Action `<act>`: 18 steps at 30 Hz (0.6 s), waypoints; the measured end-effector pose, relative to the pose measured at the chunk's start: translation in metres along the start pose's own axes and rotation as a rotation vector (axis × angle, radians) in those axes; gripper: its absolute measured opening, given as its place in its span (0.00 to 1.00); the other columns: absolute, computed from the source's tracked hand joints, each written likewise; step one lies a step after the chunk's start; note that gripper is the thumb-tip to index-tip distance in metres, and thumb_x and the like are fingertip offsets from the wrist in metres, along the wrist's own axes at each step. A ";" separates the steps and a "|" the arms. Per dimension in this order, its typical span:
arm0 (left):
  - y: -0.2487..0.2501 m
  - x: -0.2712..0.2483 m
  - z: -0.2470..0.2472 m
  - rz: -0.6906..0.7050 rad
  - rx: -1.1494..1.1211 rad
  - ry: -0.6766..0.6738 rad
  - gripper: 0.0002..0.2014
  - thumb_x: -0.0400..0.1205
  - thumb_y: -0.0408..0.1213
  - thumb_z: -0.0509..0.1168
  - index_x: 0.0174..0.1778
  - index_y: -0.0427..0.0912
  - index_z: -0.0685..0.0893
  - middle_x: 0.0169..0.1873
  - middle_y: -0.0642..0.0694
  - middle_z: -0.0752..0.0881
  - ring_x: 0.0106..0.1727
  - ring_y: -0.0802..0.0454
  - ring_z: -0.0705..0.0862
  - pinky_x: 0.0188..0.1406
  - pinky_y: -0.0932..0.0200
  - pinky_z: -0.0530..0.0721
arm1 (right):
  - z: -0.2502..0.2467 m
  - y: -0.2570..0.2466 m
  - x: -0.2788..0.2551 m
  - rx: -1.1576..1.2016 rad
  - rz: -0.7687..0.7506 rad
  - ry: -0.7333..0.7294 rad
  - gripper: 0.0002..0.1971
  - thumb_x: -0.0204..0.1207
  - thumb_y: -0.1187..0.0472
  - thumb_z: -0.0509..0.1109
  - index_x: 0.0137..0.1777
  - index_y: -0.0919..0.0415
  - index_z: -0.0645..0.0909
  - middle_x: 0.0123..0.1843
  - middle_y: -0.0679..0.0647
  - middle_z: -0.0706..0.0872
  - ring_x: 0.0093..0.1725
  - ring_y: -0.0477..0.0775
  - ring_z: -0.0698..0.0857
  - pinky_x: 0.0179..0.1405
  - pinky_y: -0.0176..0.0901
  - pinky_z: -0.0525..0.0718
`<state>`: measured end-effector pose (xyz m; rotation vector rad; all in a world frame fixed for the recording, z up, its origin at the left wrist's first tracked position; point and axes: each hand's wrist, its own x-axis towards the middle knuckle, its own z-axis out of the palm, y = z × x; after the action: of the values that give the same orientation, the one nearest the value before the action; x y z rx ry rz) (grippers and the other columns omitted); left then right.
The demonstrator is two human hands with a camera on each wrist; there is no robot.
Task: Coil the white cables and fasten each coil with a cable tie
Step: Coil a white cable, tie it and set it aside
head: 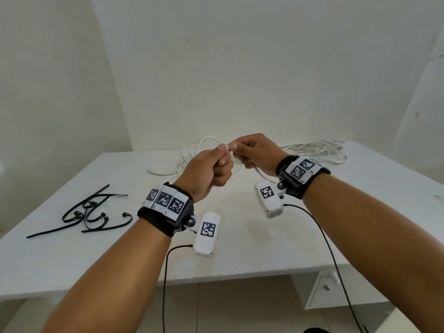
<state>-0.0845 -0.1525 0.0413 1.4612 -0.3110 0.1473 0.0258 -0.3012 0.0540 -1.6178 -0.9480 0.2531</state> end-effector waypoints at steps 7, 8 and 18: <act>0.015 0.011 -0.003 0.100 -0.112 -0.009 0.15 0.86 0.43 0.51 0.35 0.43 0.68 0.23 0.52 0.65 0.22 0.56 0.63 0.24 0.64 0.60 | 0.028 0.015 -0.005 -0.035 0.106 -0.025 0.17 0.89 0.56 0.61 0.38 0.62 0.79 0.26 0.49 0.75 0.24 0.47 0.66 0.22 0.36 0.64; 0.015 0.013 -0.003 0.104 -0.105 0.005 0.15 0.87 0.43 0.50 0.36 0.42 0.68 0.23 0.52 0.66 0.22 0.55 0.64 0.24 0.64 0.62 | 0.032 0.014 -0.006 -0.070 0.127 -0.021 0.19 0.88 0.55 0.61 0.34 0.57 0.80 0.26 0.49 0.76 0.23 0.47 0.66 0.22 0.37 0.64; -0.004 0.031 -0.011 0.080 0.158 0.289 0.17 0.90 0.37 0.48 0.35 0.43 0.68 0.23 0.53 0.66 0.24 0.55 0.64 0.25 0.64 0.62 | 0.054 0.013 -0.017 -0.555 0.162 -0.124 0.16 0.88 0.54 0.58 0.54 0.56 0.88 0.30 0.48 0.80 0.23 0.40 0.76 0.26 0.33 0.75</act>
<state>-0.0528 -0.1445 0.0460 1.5597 -0.1238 0.4522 -0.0127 -0.2737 0.0214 -2.2145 -1.0397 0.2132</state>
